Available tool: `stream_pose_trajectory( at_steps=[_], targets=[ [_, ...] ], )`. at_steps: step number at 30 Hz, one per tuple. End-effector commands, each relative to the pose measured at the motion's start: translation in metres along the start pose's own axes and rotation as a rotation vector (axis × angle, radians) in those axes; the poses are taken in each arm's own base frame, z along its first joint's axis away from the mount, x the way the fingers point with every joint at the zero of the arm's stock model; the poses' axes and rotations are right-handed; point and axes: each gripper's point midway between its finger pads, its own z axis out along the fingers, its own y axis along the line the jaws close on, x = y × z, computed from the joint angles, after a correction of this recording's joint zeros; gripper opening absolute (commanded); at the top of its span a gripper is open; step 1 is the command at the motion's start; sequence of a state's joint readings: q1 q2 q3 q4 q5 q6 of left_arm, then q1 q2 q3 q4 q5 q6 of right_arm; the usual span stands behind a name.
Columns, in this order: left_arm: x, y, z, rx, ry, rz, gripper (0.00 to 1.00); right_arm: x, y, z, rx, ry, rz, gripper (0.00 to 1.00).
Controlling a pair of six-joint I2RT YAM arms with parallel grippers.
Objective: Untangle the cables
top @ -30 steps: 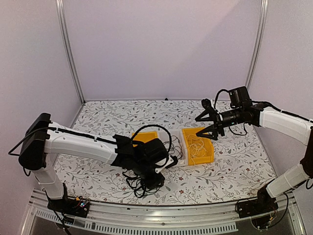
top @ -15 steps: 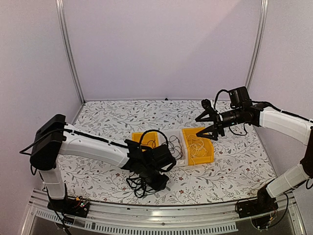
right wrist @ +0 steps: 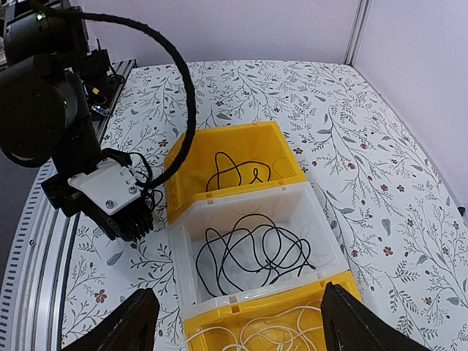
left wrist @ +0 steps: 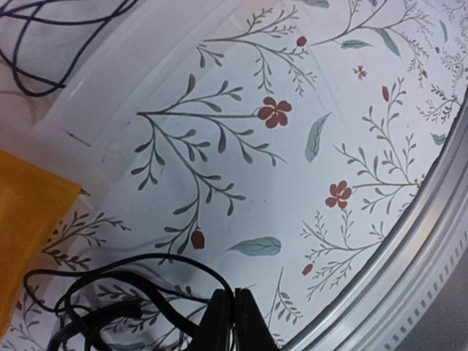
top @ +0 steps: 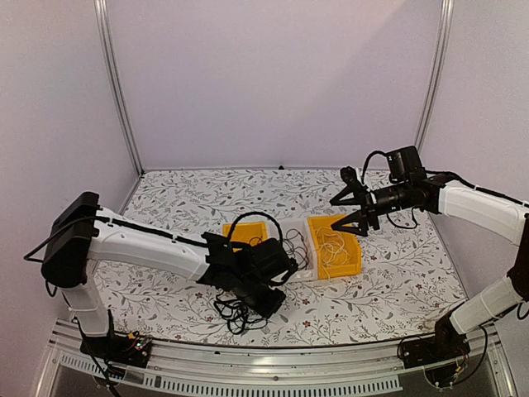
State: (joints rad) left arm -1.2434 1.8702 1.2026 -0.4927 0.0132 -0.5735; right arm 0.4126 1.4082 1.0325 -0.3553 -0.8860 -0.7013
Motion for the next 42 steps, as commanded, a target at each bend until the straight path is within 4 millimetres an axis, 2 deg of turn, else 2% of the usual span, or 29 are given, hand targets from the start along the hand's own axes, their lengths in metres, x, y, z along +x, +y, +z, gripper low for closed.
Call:
stream_pose_trajectory(
  at_steps=[1, 5, 9, 11, 13, 16, 18, 23, 28, 30, 35, 38, 40, 42],
  targets=[
    [-0.014, 0.004, -0.065, -0.014, -0.150, 0.016, 0.00, -0.015, -0.001, 0.000, -0.002, -0.045, 0.033, 0.80],
    [-0.015, 0.002, -0.120, 0.078, -0.300, 0.035, 0.00, -0.034, 0.016, 0.017, -0.063, -0.052, 0.043, 0.80],
    [-0.033, -0.007, -0.195, 0.183, -0.520, 0.055, 0.00, -0.053, 0.045, 0.048, -0.133, -0.019, -0.008, 0.80],
    [-0.039, -0.005, -0.225, 0.198, -0.610, 0.046, 0.00, -0.059, 0.061, 0.065, -0.176, -0.003, -0.022, 0.80],
    [-0.042, -0.001, -0.246, 0.198, -0.676, 0.041, 0.00, -0.063, 0.077, 0.082, -0.220, 0.017, -0.036, 0.81],
    [-0.044, 0.002, -0.266, 0.206, -0.735, 0.036, 0.00, -0.073, 0.097, 0.104, -0.280, 0.029, -0.059, 0.82],
    [-0.045, 0.002, -0.277, 0.214, -0.763, 0.035, 0.00, -0.077, 0.105, 0.121, -0.310, 0.034, -0.047, 0.84],
    [-0.047, 0.002, -0.301, 0.228, -0.813, 0.033, 0.00, -0.093, 0.122, 0.148, -0.384, 0.025, -0.030, 0.85],
    [-0.054, 0.006, -0.337, 0.222, -0.904, 0.022, 0.00, -0.080, 0.152, 0.177, -0.476, 0.038, 0.006, 0.84],
    [-0.058, 0.007, -0.357, 0.230, -0.954, 0.012, 0.00, -0.068, 0.156, 0.190, -0.492, 0.049, 0.049, 0.82],
    [-0.067, 0.002, -0.404, 0.263, -1.050, 0.020, 0.00, -0.065, 0.164, 0.206, -0.539, 0.019, 0.176, 0.79],
    [-0.075, 0.000, -0.434, 0.260, -1.099, 0.021, 0.00, -0.066, 0.182, 0.217, -0.572, 0.023, 0.171, 0.79],
    [-0.080, -0.001, -0.451, 0.253, -1.127, 0.030, 0.00, -0.059, 0.196, 0.225, -0.607, 0.034, 0.176, 0.79],
    [-0.087, -0.004, -0.468, 0.240, -1.157, 0.053, 0.00, -0.043, 0.208, 0.238, -0.634, 0.063, 0.195, 0.78]
  ],
)
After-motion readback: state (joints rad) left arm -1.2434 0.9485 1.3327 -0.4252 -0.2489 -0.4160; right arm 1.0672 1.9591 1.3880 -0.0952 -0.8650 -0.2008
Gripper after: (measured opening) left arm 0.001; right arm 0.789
